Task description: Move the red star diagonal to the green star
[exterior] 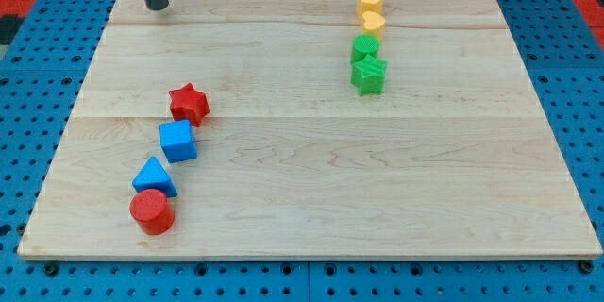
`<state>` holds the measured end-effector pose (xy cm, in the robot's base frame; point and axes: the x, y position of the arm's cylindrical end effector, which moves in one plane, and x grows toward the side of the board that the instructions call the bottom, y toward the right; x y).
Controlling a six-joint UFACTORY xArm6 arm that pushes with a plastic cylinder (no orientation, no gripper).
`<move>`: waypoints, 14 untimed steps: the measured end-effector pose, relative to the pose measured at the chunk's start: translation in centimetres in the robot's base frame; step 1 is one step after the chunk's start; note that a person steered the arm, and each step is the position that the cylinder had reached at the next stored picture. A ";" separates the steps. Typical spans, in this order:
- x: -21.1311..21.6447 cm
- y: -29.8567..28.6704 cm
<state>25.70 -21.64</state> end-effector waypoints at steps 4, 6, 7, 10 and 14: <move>16.4 -5.6; 17.2 13.7; 17.2 16.6; 17.4 4.0; 18.2 10.4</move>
<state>43.93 -11.22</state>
